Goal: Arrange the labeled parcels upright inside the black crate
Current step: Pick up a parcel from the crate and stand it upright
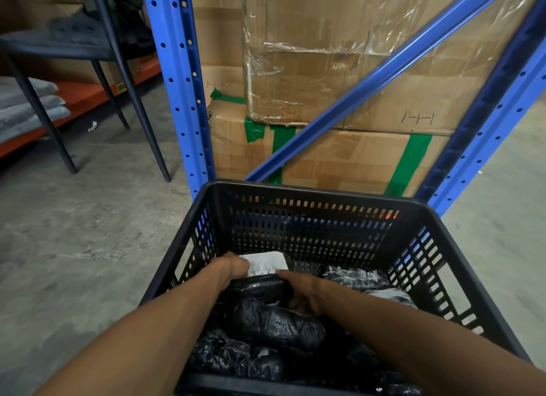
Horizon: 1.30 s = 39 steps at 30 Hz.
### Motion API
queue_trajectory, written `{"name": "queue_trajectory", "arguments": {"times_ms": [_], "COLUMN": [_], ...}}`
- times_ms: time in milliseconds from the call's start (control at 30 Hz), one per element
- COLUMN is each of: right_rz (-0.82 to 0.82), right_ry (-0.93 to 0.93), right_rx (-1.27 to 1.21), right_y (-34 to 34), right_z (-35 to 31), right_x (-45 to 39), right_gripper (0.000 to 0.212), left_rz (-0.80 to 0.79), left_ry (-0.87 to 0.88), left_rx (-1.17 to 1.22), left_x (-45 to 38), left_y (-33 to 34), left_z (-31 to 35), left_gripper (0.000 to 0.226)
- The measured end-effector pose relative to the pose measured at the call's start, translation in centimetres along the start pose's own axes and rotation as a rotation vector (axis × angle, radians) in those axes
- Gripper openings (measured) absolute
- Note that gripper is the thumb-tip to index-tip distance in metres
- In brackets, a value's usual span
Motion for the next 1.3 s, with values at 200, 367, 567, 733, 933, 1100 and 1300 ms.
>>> {"name": "queue_trajectory", "arguments": {"times_ms": [200,367,567,733,933,1100,1300], "right_rz": [0.047,0.029,-0.070,-0.138,-0.168,-0.119,0.114], "right_ry": [-0.161,-0.296,-0.433,-0.545,-0.640,-0.612,-0.701], "right_rx": [-0.334,-0.499,-0.526,-0.632,-0.724,-0.552,-0.583], "right_y": [-0.7,-2.6,-4.0,-3.3,-3.4,-3.9,-5.6], "right_z": [-0.3,0.9,2.0,2.0,0.3,-0.2,-1.5], "right_x": [0.7,2.7,5.0,6.7,8.6,9.4,9.8], "right_gripper": [0.039,0.044,0.086,0.075,0.062,0.053,0.083], "left_rz": [-0.028,-0.032,-0.064,-0.222,-0.267,-0.236,-0.210], "left_ry": [0.044,0.085,0.096,0.124,0.065,0.294,0.497], "left_rx": [0.205,0.404,0.752,0.810,1.034,1.137,1.246], "left_x": [1.0,2.8,3.6,5.3,6.1,6.6,8.4], "left_y": [-1.5,-2.7,-4.4,-5.7,-5.6,-6.2,-6.6], "left_z": [-0.9,-0.5,1.4,2.5,2.2,3.2,5.8], "left_gripper": [0.053,0.066,0.038,0.037,0.062,0.060,0.083]}}
Point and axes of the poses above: each hand's wrist, its own x-axis away from the middle knuckle, its own y-axis out of the palm, z = x × y, the point moved 2 cm from there along -x, towards the middle knuckle, and after that the axes turned 15 degrees about x, right-handed, at the moved point
